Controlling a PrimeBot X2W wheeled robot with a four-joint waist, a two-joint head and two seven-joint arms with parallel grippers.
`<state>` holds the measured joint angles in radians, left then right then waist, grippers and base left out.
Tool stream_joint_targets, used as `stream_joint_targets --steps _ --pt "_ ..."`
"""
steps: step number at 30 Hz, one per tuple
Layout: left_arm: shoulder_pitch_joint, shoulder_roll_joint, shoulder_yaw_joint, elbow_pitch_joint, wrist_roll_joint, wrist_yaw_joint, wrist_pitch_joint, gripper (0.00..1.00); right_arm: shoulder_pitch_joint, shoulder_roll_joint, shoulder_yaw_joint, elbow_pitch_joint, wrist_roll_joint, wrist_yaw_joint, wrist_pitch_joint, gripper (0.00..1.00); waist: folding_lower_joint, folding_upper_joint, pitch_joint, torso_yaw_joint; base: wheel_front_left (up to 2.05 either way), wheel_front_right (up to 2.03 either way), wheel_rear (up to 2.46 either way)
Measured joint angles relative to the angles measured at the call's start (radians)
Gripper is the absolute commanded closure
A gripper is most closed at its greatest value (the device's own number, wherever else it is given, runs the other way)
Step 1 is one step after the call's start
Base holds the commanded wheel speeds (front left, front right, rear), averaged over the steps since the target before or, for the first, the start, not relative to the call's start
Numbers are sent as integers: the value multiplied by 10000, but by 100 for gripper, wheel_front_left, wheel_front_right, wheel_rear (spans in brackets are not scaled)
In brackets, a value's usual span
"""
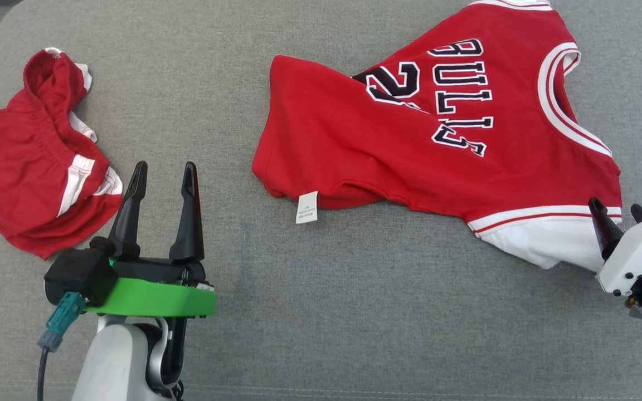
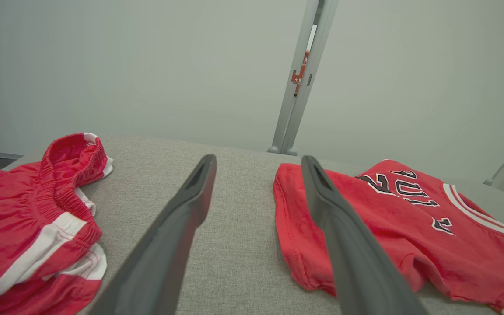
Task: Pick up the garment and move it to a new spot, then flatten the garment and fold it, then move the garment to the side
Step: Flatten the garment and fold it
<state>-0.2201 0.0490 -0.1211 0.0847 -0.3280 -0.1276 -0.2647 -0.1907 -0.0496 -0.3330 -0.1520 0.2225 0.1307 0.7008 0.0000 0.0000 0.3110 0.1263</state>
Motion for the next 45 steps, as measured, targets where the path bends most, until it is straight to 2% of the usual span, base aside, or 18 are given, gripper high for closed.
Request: stream_joint_targets --steps 5,10,14,18,25,35,36,37,38,45 --pt "-41 0 -52 86 -46 -2 0 0 -102 0 -324 802 -606 0 151 0 0 0 -110 25 0 0 0" --pt "51 0 -13 150 -44 -2 0 0 -81 -2 -370 897 -698 0 188 0 0 0 -379 -16 0 0 0" --pt "215 2 48 203 4 -2 0 0 -25 -4 -291 842 -698 0 -267 0 0 0 -656 -123 0 0 0" --pt "374 2 130 224 38 -2 0 0 -25 0 -153 1358 -715 0 -401 0 0 0 -882 -313 0 0 0" --pt "387 0 92 105 130 -4 0 0 -1261 -265 -19 2982 -911 0 -857 0 0 0 -792 -491 0 0 0" --pt "-5 2 -15 -63 224 -4 0 0 -3088 -972 535 5837 -729 0 -1396 0 0 0 24 -270 0 0 0" --pt "-50 2 -23 -63 224 -4 0 0 -3168 -1007 642 6034 -708 -2 -1396 10 0 0 107 -237 0 0 0" --pt "-70 0 -25 -67 222 -4 0 0 -3257 -1049 665 6128 -671 0 -1409 64 0 0 164 -210 0 0 0" --pt "-77 0 -17 -67 222 -4 0 0 -3356 -1097 702 6192 -610 -2 -1522 100 0 0 227 -177 0 0 0" --pt "-113 2 75 -2 205 -4 0 0 -3191 -1081 1083 5666 -629 0 -2918 100 0 0 251 -142 0 0 0"
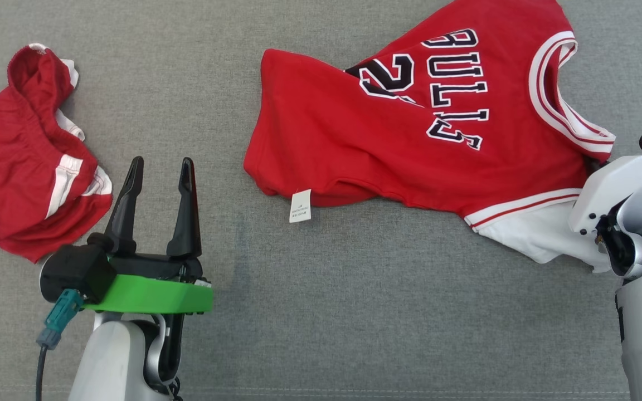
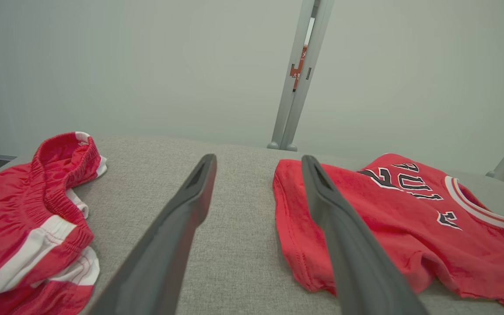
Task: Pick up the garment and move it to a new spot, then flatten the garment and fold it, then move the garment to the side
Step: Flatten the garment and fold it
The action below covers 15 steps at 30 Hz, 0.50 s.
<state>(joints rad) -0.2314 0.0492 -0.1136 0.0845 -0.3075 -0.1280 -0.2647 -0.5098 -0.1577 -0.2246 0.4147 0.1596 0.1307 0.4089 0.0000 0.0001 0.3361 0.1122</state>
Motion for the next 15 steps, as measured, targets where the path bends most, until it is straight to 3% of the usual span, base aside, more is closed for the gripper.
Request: stream_joint_targets --steps 4,12,15 --pt "83 0 98 19 2 0 0 0 473 178 322 -1498 134 0 -316 100 0 0 -208 -174 0 0 0" --pt "165 -4 123 10 6 0 0 0 1870 708 920 -5655 606 0 725 100 0 0 -483 -652 0 0 0" --pt "163 -4 79 -12 4 0 0 0 2014 736 876 -6343 583 0 1083 100 0 0 -478 -732 0 0 0"
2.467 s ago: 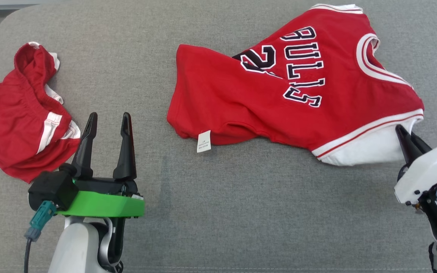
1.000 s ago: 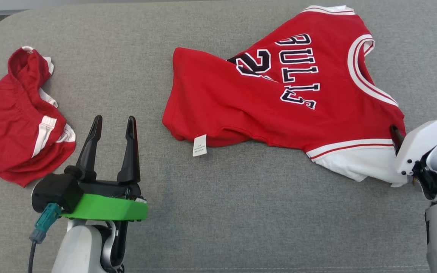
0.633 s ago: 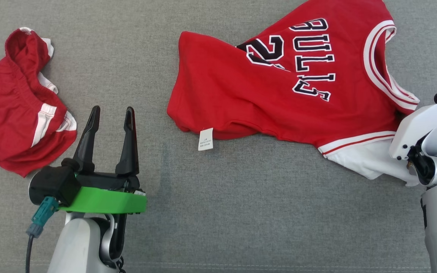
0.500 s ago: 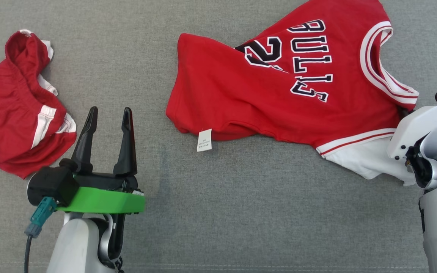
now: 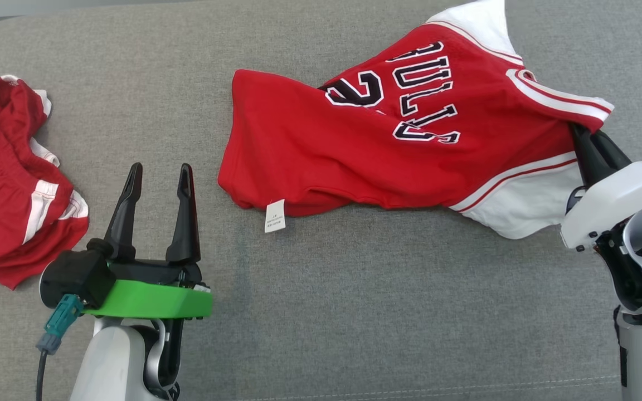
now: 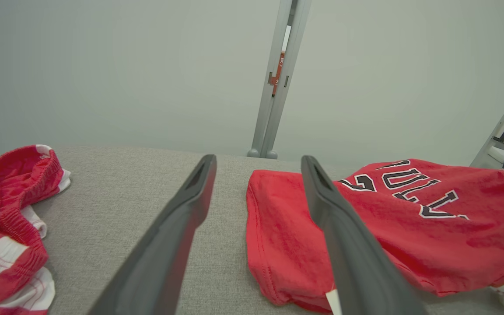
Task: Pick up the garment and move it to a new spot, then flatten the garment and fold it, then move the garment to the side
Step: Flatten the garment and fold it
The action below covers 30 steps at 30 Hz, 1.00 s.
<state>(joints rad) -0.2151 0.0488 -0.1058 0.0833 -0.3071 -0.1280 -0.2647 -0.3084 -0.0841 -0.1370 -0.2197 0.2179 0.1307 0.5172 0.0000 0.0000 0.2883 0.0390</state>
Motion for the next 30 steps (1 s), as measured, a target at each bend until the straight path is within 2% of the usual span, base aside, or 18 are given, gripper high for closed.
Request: stream_joint_targets --steps 2,6,10,17,18,19,24,30 --pt "-10 2 -65 -6 -6 0 0 0 -22 -134 -79 61 -96 0 207 100 0 0 61 -1 0 0 0" --pt "-151 0 -232 -44 -17 -2 0 0 -627 -594 -117 1133 -105 0 353 100 0 0 276 99 0 0 0" --pt "-291 0 -341 -86 -17 -6 -2 0 -1759 -1246 -213 2851 -366 0 -322 100 0 0 544 294 0 0 0" --pt "-537 2 -520 -71 -153 -8 0 0 -3592 -1605 -199 5664 -930 0 -1772 100 0 0 920 856 0 0 0" --pt "-556 2 -539 -71 -159 -8 0 0 -3758 -1611 -234 5958 -999 0 -1921 22 0 0 950 929 0 0 0" --pt "-580 0 -570 -71 -178 -8 0 0 -3944 -1603 -351 6357 -1068 2 -2075 0 0 0 982 1019 0 0 0" --pt "-573 2 -537 19 -180 -8 0 0 -4411 -1465 -765 7496 -1676 2 -2788 0 0 0 964 1308 0 0 0" --pt "-222 2 -290 215 -161 -8 0 0 -4129 -1379 -1358 7271 -2359 0 -4019 0 0 0 528 1287 0 0 0"
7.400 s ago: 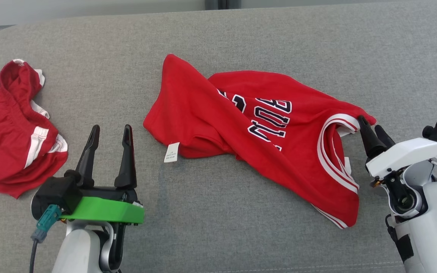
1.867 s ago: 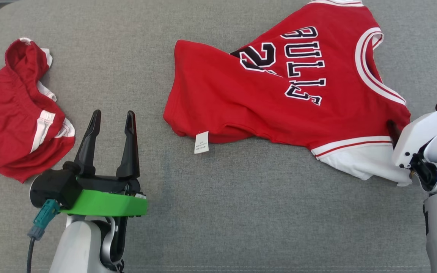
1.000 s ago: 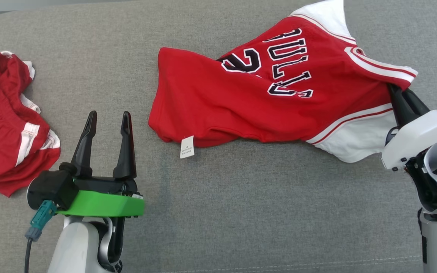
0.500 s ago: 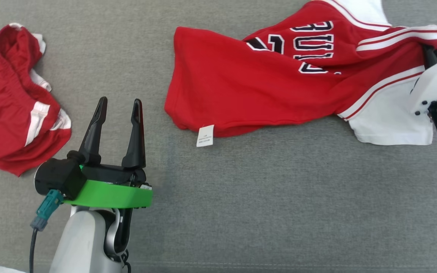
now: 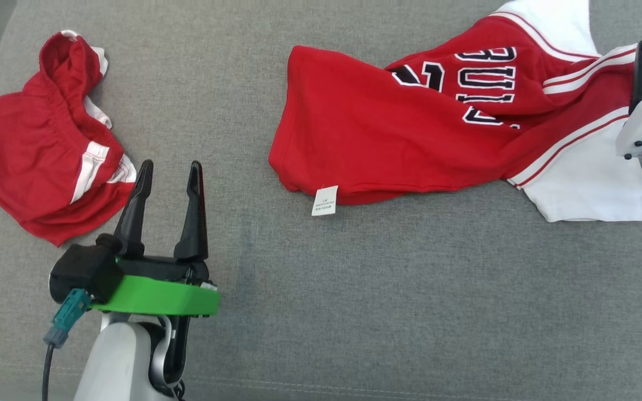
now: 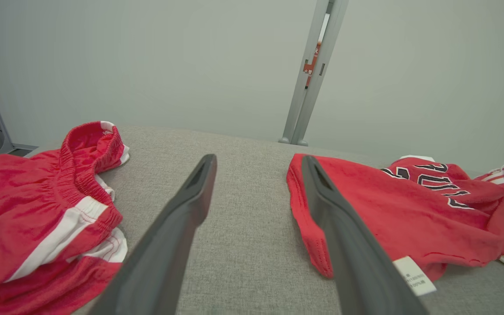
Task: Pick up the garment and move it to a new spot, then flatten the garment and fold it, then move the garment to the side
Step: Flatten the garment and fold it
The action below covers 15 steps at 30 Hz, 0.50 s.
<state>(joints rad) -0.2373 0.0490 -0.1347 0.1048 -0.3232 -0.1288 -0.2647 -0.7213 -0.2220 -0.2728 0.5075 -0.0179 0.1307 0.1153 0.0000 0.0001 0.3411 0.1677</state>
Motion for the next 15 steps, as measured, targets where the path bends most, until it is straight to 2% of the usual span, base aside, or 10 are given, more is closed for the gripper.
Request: stream_joint_targets --steps 7,15 --pt "550 -2 562 226 90 13 0 0 1765 259 617 -1461 -35 4 -1674 0 0 0 -775 -419 0 0 0" --pt "1189 -4 1131 663 288 21 0 0 3909 644 1881 -2399 671 8 -2389 0 0 0 -1684 -1032 0 0 0"
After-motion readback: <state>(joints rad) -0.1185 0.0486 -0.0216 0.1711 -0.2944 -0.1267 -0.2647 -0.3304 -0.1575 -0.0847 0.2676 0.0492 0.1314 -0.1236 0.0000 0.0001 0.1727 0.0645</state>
